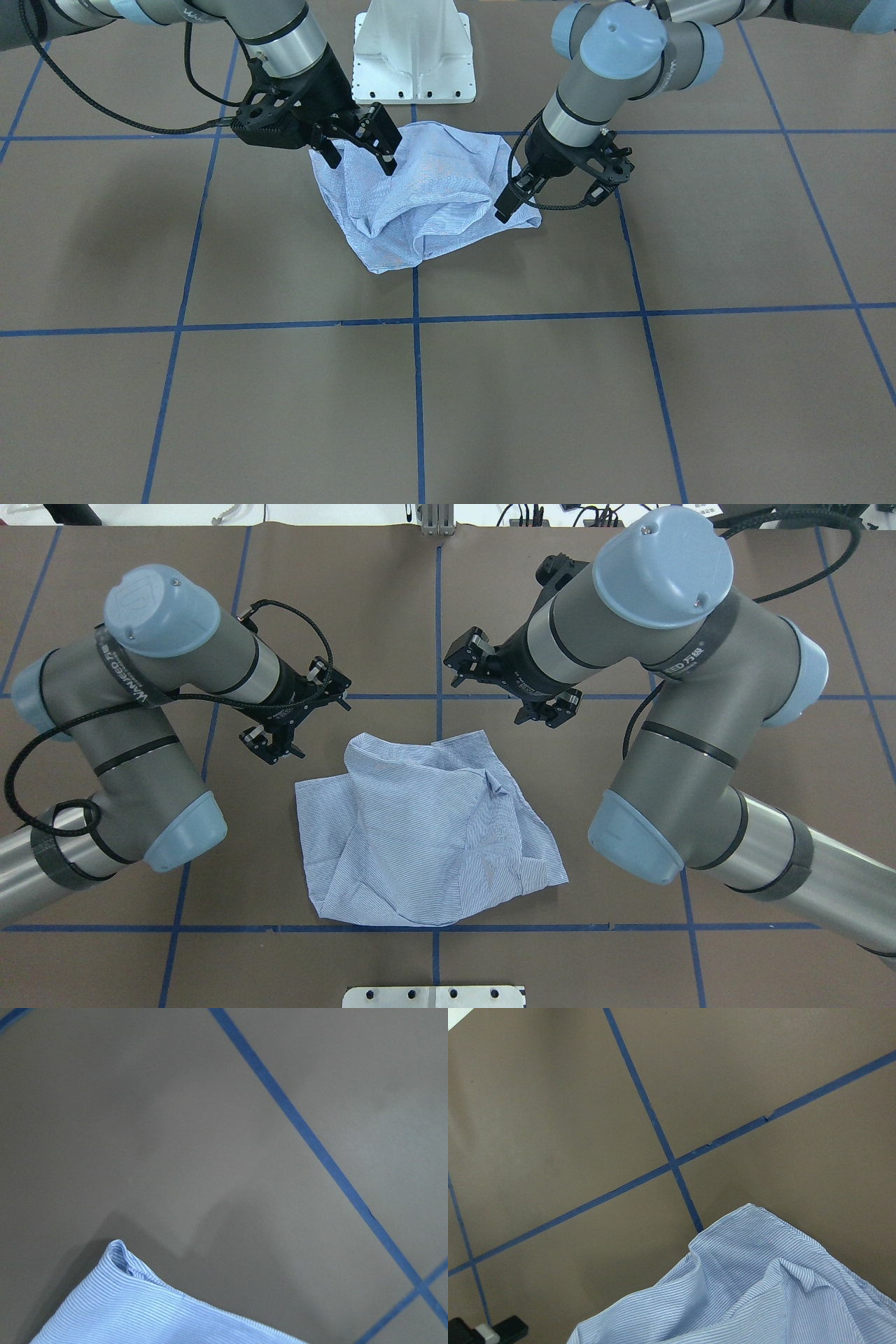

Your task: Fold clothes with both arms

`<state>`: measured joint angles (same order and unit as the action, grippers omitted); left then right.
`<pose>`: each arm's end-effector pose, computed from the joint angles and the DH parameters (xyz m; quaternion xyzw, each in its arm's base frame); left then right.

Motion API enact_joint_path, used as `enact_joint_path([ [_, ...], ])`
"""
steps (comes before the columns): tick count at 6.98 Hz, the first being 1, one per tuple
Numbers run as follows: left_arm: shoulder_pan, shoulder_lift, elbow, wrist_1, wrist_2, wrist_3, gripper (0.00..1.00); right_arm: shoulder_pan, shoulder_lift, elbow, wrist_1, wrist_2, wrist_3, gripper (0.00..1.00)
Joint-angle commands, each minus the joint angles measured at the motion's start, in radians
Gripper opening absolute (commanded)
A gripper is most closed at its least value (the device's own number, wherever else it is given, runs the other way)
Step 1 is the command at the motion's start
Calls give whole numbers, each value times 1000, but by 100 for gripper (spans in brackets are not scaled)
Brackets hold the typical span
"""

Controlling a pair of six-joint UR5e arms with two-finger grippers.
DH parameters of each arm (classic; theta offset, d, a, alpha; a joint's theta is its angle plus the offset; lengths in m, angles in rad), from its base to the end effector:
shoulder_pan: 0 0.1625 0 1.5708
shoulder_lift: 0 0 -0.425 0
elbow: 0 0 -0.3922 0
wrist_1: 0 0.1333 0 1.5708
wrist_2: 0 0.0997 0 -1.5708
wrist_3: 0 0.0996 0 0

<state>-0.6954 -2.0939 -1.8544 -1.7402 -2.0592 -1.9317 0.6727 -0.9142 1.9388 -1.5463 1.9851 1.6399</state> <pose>0.4147 -0.4588 0.2142 -0.1348 0.4842 -0.3340 0.7974 -0.4049 -0.4417 0.1230 -0.0243 -0.5209 0.2110 0.8268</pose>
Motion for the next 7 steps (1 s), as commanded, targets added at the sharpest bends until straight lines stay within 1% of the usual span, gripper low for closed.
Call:
enact_joint_path([
  [1,-1,58,-144,-63,118,105,100,11,3,0,0,0,-29,100],
  [2,4,63,-152,-77,164,147,100,11,3,0,0,0,-37,100],
  [3,22,77,-151,-141,172,259,100,15,3,0,0,0,-66,100],
  [4,40,80,-131,-183,227,308,100,22,2,2,0,0,-75,100],
  [5,84,103,-121,-240,291,414,100,27,1,6,0,0,-84,100],
  [6,88,159,-118,-307,303,536,100,28,1,6,0,0,-86,100],
  [7,89,229,-115,-453,303,627,100,30,1,6,0,0,-86,100],
])
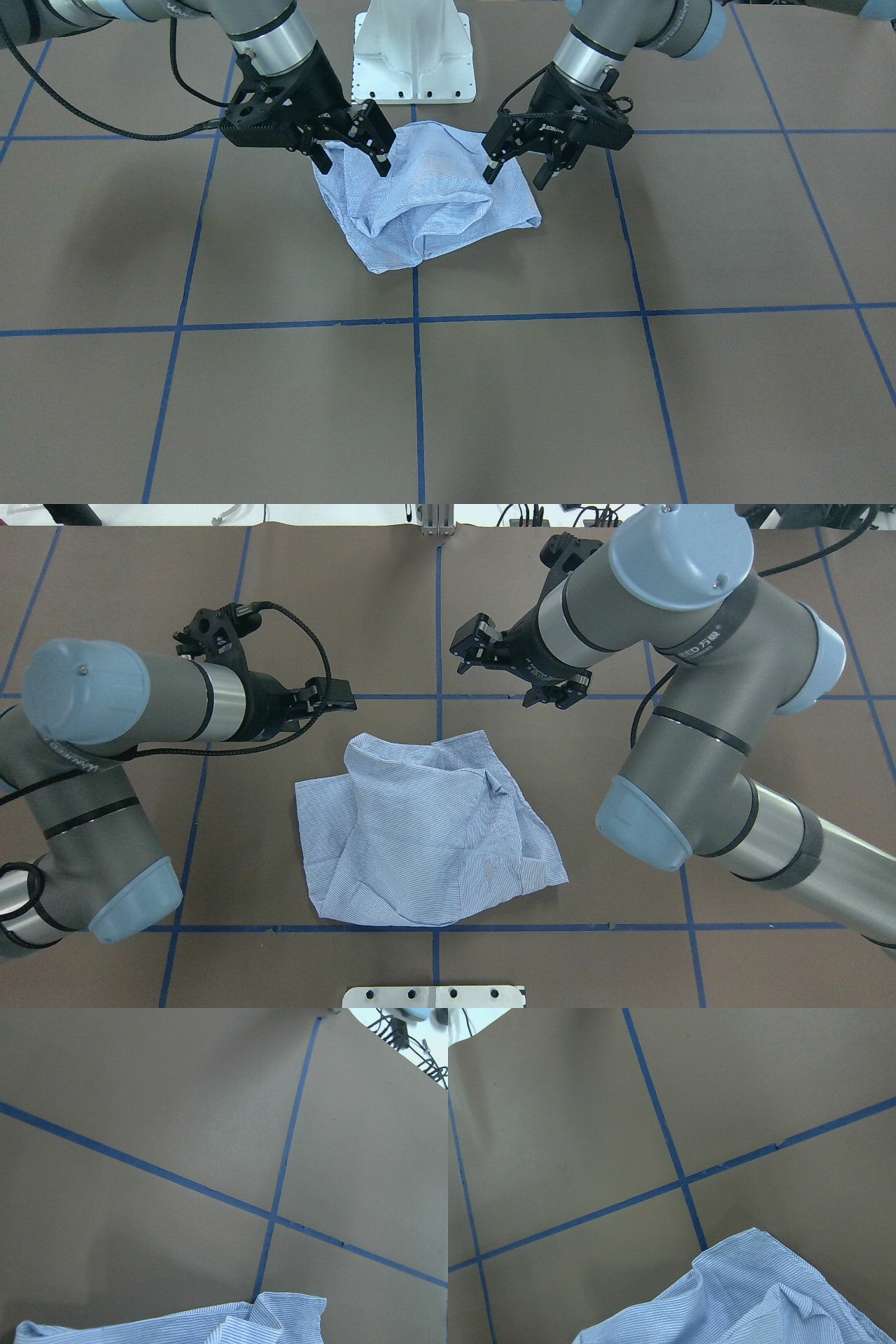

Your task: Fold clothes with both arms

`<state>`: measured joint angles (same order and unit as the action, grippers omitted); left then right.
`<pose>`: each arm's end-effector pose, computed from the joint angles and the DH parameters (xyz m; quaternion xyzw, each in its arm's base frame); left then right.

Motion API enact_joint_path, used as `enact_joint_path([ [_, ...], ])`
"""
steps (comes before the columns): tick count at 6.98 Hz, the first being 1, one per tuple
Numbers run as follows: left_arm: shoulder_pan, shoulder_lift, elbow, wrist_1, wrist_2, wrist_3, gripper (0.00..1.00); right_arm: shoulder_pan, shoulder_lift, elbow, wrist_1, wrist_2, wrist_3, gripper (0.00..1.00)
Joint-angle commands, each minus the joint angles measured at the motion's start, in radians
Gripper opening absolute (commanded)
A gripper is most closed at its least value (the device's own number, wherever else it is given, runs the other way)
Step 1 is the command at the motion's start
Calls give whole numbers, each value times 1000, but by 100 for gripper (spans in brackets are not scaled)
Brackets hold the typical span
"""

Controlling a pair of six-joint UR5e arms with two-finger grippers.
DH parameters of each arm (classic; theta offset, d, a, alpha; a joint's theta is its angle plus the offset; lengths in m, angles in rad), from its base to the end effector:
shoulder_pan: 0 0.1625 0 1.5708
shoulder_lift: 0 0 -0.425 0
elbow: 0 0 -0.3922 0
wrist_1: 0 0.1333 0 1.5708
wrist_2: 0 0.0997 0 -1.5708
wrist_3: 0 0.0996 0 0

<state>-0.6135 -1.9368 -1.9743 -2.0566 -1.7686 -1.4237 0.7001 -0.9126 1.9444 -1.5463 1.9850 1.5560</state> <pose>0.3904 -0.4140 0.2220 0.1427 0.5723 -0.1297 0.7971 -0.3909 -0.4512 0.1202 0.0062 -0.5241 0.1864 0.8310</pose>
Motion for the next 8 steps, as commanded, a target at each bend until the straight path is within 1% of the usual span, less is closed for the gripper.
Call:
enact_joint_path([
  [1,11,91,64,-268,12,124,100,4,0,2,0,0,-2,100],
  [2,35,82,113,-334,20,126,100,4,0,2,0,-2,-2,100],
  [3,49,73,118,-347,12,124,100,7,0,2,2,-3,-2,100],
  [4,63,47,112,-333,15,121,99,10,0,10,0,-2,-4,100],
  [6,66,65,118,-356,12,133,99,18,-15,28,2,2,-14,100],
  [7,66,64,118,-365,8,295,99,19,-23,31,3,2,-42,100],
  [8,66,62,121,-364,8,380,99,21,-25,31,3,2,-44,100],
])
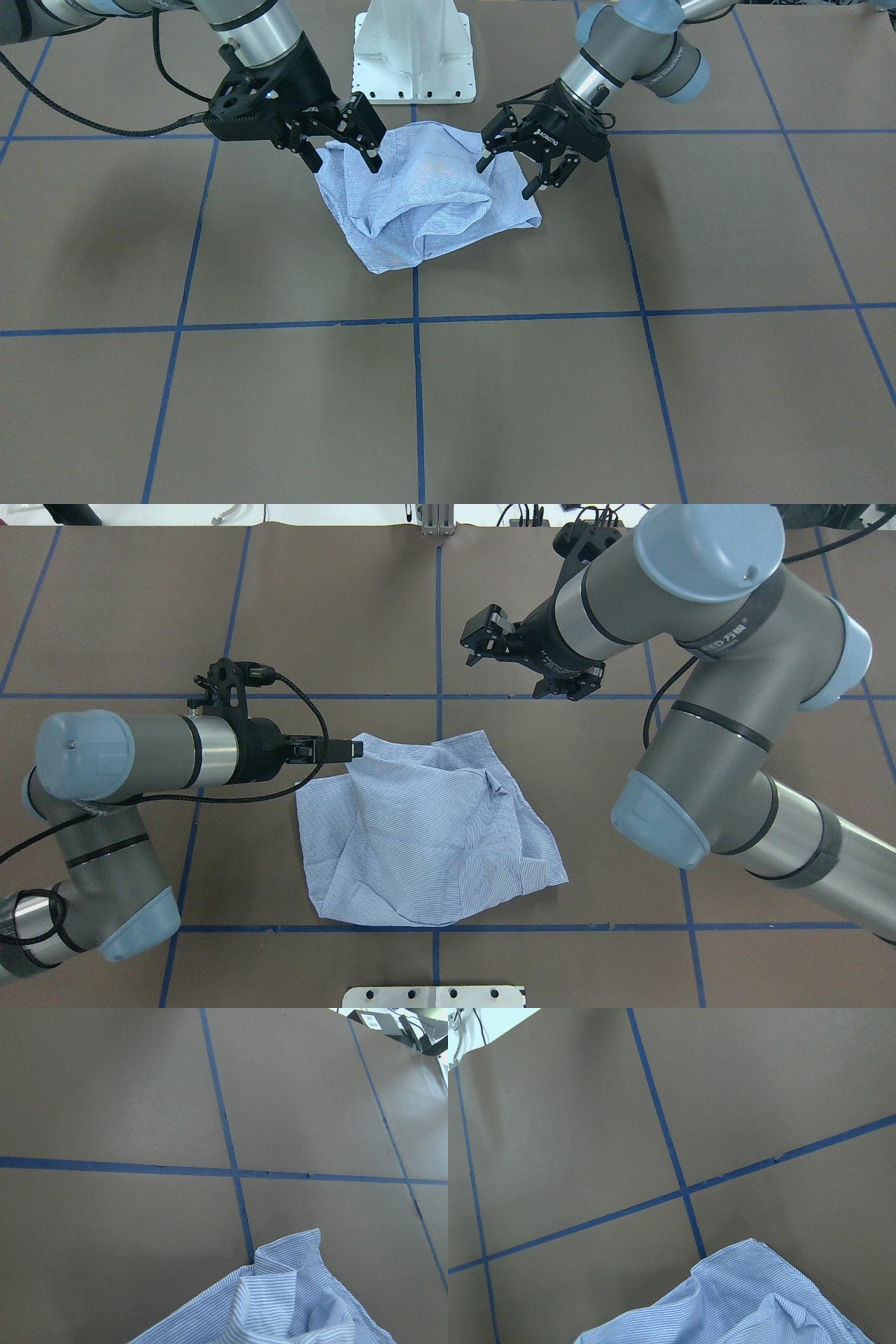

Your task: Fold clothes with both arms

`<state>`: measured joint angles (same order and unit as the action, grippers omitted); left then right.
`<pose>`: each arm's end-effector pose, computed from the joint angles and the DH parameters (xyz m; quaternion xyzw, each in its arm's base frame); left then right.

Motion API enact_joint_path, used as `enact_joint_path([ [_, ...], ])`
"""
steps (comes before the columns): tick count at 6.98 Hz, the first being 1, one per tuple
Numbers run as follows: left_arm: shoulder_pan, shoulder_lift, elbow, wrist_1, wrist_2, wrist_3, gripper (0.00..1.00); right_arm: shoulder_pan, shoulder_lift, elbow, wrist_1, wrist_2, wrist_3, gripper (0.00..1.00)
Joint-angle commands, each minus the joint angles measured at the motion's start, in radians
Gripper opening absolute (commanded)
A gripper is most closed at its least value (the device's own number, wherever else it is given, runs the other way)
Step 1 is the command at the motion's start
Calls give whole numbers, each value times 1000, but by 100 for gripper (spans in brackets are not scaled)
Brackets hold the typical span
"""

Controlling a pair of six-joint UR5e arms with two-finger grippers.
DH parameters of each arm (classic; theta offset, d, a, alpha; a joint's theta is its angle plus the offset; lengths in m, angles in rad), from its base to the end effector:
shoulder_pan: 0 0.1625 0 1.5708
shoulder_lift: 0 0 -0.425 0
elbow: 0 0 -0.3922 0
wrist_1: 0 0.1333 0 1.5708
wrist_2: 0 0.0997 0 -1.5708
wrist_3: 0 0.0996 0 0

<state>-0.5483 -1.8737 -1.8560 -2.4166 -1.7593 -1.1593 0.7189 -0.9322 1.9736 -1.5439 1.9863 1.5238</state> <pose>0.4212 -0.3916 0.2651 0.2391 0.6130 0.0104 0.7529 -0.3746 -0.4515 0.1217 0.0215 -0.5284 0.1785 0.8297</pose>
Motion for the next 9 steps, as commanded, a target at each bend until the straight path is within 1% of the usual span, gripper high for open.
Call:
enact_joint_path([
  [1,4,-13,24,-3,0,144,94,2,-5,2,1,-1,-11,100],
  [2,20,-34,61,-2,7,195,92,2,-7,7,1,0,-11,100],
  [3,21,-74,107,-7,3,235,84,2,-7,7,1,-1,-11,100],
  [4,21,-81,115,-7,-3,256,74,2,-7,7,1,-1,-13,100],
  [5,22,-76,112,-7,-6,289,68,5,-10,7,1,0,-13,100],
  [6,21,-65,112,-7,-15,300,57,5,-8,7,1,0,-13,100],
  [7,13,-59,101,5,-63,338,20,5,-7,7,2,0,-13,100],
  [8,11,-52,95,8,-74,330,0,7,-8,7,2,0,-13,100],
  [9,10,-24,46,33,-77,290,0,7,-8,7,2,0,-14,100],
])
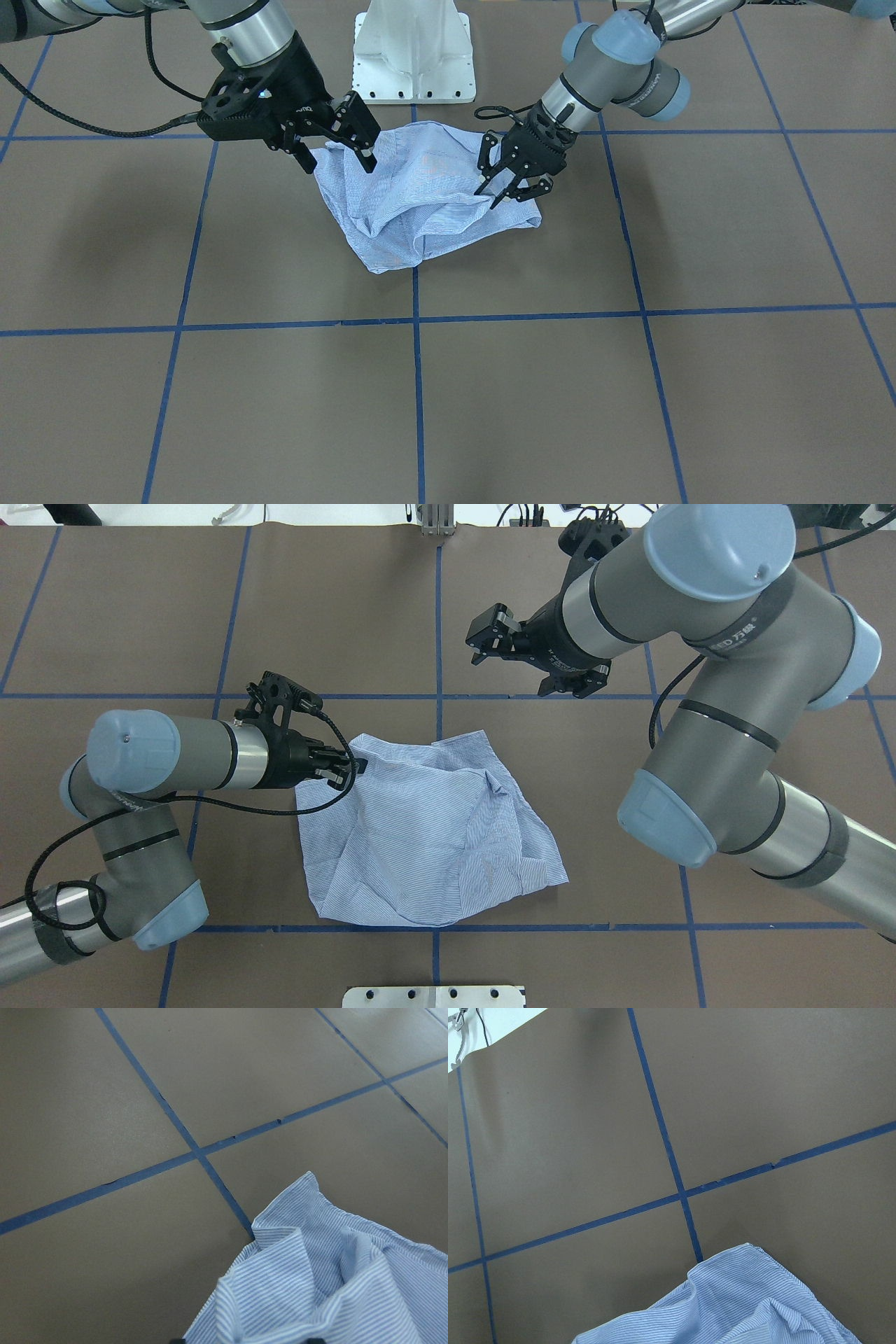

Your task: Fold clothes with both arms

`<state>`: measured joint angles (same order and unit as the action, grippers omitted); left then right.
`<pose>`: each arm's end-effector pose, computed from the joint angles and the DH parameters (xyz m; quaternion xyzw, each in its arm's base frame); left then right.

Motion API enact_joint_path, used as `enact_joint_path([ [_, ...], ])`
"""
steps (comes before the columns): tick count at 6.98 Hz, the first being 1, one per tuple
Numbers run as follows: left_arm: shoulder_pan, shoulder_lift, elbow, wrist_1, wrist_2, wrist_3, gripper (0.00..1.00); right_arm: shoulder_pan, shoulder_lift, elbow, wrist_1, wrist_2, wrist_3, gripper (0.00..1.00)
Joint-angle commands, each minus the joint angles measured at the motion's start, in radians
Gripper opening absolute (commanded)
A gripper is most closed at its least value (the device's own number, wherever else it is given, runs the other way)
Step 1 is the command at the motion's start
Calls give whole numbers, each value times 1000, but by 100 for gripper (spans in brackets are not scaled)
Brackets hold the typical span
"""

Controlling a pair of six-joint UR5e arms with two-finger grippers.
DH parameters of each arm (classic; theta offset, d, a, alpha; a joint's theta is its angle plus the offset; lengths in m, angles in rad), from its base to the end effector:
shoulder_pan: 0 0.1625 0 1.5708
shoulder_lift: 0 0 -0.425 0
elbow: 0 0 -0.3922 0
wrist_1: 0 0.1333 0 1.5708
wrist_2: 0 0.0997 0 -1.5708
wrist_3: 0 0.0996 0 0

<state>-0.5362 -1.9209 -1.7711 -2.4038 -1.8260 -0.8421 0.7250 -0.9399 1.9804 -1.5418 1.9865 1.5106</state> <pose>0.4548 -0.3961 0.2766 0.2949 0.5682 0.1542 0.7526 -0.3701 -0.4522 0.1237 0.0267 -0.5286 0.1753 0.8301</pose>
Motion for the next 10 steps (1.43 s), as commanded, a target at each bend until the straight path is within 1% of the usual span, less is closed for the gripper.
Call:
enact_joint_path([
  [1,-2,46,-153,166,-13,-97,0,2,-3,0,0,0,-1,100],
  [2,-1,43,-310,404,-13,-129,0,2,-3,0,0,0,-3,100],
  [3,4,27,-412,590,-13,-179,0,2,-3,-1,0,0,-1,100],
  [4,5,7,-428,670,-13,-246,0,2,-10,0,0,-2,-1,100],
  [5,2,-15,-371,701,-7,-290,0,2,-14,0,0,-2,-1,100],
  [6,-4,-42,-267,697,-1,-298,0,2,-14,0,0,-3,-1,100],
  [7,-4,-105,-149,692,43,-299,0,2,-14,0,0,-5,-1,100],
  [8,-5,-133,-60,687,56,-298,0,2,-16,0,0,-5,-1,100],
  [10,-37,-130,22,674,68,-290,0,2,-14,-2,-3,-6,-1,100],
])
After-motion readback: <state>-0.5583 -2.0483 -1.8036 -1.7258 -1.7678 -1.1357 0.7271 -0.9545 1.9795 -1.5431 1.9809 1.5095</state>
